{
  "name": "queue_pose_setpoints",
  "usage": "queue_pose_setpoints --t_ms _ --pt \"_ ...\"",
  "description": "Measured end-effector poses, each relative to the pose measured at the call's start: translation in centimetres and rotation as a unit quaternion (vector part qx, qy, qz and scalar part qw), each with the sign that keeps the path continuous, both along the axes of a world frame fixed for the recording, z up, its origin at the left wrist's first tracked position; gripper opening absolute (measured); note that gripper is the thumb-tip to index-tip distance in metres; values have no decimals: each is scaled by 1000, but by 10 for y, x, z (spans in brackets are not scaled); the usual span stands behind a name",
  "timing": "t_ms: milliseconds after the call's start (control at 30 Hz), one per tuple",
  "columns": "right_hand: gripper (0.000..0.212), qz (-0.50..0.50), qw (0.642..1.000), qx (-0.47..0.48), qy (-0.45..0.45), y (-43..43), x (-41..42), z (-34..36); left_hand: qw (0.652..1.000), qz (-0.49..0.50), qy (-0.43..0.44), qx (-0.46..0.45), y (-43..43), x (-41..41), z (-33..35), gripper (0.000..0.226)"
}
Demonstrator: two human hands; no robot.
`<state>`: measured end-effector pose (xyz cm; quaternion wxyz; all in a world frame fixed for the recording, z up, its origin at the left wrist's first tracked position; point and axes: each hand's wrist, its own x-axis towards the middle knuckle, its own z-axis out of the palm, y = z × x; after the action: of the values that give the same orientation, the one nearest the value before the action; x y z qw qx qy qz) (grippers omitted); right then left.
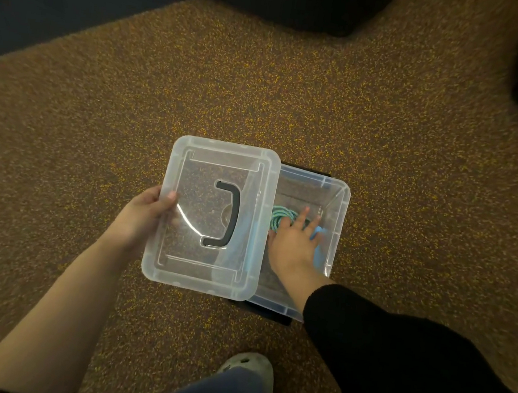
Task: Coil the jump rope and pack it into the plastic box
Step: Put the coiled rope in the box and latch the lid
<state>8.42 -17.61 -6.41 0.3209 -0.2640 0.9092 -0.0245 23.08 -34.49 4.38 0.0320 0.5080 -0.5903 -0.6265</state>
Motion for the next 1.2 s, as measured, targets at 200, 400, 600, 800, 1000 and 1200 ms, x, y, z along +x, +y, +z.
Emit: queue_pose_setpoints --t_ms 200,400,600,800,1000,1200 --pt "45 -149 984 -92 30 -5 5 -6 1000 -15 5 -4 -1 -3 -2 19" --pt "67 -157 980 -119 -17 5 5 -16 1000 -10 10 0 -3 -5 -4 17" --pt "76 -164 972 -161 -54 5 12 -21 1000 -8 -2 2 -5 -4 -7 19" --pt "72 -153 976 -141 -63 8 12 -17 1000 -11 -20 -19 -4 -6 -7 18" --pt "75 -136 975 -162 -70 9 0 -4 999 -26 -16 -20 -2 -8 -8 18" --pt "76 -103 969 -219 -45 15 -27 39 999 -28 -18 -3 1 -11 -10 17"
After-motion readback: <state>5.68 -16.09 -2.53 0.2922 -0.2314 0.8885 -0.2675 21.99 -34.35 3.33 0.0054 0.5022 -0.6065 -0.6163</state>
